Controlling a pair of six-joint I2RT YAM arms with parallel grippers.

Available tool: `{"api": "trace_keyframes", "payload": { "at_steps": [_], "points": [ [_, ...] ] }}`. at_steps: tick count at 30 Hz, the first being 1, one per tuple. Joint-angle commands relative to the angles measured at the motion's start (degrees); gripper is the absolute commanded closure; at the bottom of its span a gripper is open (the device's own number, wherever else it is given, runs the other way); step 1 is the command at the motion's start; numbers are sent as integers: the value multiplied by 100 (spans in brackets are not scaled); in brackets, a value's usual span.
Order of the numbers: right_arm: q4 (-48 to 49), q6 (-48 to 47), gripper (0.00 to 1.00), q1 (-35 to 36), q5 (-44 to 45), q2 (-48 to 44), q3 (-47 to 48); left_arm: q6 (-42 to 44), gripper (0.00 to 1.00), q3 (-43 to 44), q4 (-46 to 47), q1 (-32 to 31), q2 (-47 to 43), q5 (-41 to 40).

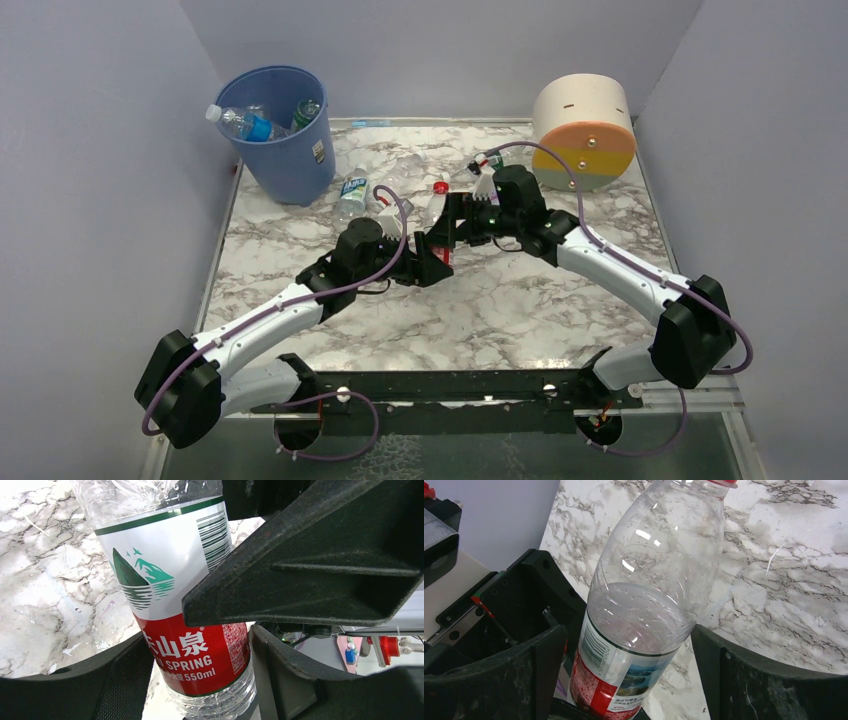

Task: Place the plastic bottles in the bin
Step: Pick up the plastic bottle at the center of the board.

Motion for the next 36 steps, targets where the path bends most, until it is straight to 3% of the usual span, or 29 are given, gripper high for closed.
{"api": "trace_keyframes", "payload": {
  "at_steps": [1, 24, 36],
  "points": [
    [-142, 108, 2, 12, 334, -316, 112, 45, 33, 122, 220, -31, -64, -115],
    [-1173, 95, 1, 12, 1583, -1135, 610, 70, 33, 94, 131, -28, -244, -219],
    [-1371, 24, 1, 12, 2129, -1728, 383, 269, 33, 552, 30, -28, -4, -287]
  ]
}}
